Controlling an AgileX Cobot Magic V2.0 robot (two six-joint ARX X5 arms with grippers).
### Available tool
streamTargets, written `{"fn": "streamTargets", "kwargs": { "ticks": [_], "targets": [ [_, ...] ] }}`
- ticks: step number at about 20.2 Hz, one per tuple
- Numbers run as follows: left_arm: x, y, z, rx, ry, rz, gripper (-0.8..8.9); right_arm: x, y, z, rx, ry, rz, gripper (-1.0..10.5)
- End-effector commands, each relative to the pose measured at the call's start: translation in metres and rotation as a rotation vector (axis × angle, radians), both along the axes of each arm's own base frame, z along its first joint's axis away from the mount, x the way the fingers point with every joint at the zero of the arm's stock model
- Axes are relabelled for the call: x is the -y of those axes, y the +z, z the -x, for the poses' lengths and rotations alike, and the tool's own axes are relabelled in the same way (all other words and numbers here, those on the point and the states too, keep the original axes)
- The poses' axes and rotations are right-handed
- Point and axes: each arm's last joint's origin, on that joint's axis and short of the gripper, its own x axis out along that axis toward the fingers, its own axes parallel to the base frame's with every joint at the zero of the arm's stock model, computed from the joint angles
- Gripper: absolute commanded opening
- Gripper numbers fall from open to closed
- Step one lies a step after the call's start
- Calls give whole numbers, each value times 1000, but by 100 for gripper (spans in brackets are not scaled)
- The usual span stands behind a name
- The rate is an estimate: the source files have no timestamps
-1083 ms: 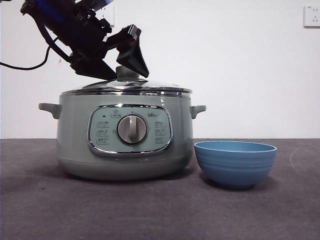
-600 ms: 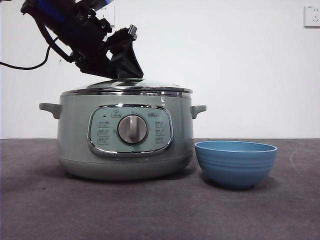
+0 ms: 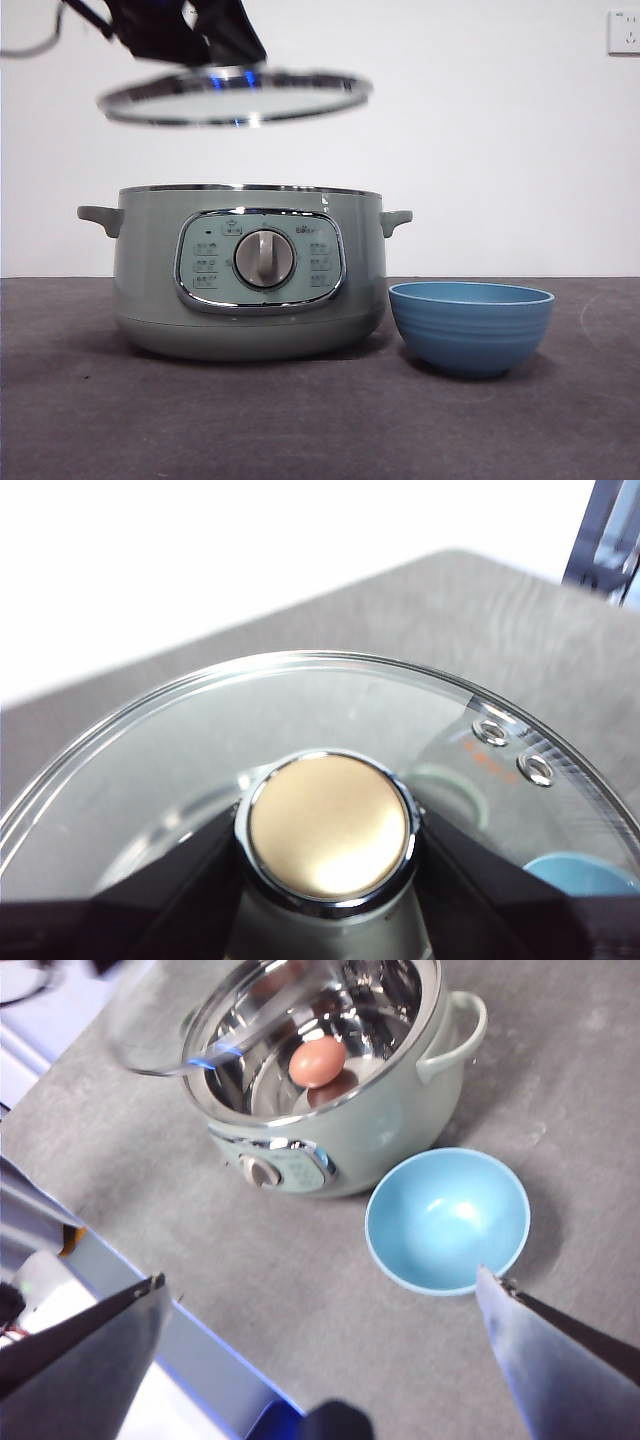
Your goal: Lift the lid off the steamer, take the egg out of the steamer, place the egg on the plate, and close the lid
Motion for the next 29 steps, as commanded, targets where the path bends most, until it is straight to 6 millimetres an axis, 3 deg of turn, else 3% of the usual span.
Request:
{"fn": "streamTargets", "kwargs": {
  "ticks": [1, 4, 7, 11, 14, 19, 23, 29],
  "targets": [
    [-13, 34, 29, 112, -9, 57, -8, -1, 4, -7, 4, -34, -46, 598],
    [-36, 60, 74, 163, 2, 79, -8, -4, 8, -24, -10, -106, -153, 594],
    [-58, 72, 116, 173, 51, 73, -8, -17, 9, -41, -20, -92, -220, 594],
    [-84, 73, 165, 158, 126, 50, -8, -52, 4, -69, -50, 7, -258, 583],
    [-100, 69, 194, 133, 170, 59, -8, -90, 0, -94, -76, 35, -180, 559],
    [-110, 64, 213, 119, 204, 42, -8, -138, 2, -129, -94, 57, -114, 563],
    [-111, 62, 215, 112, 204, 38, -8, -172, -2, -154, -108, 65, -72, 563],
    [-111, 61, 215, 104, 202, 33, -8, -232, -29, -192, -133, 82, 0, 564]
  ]
}}
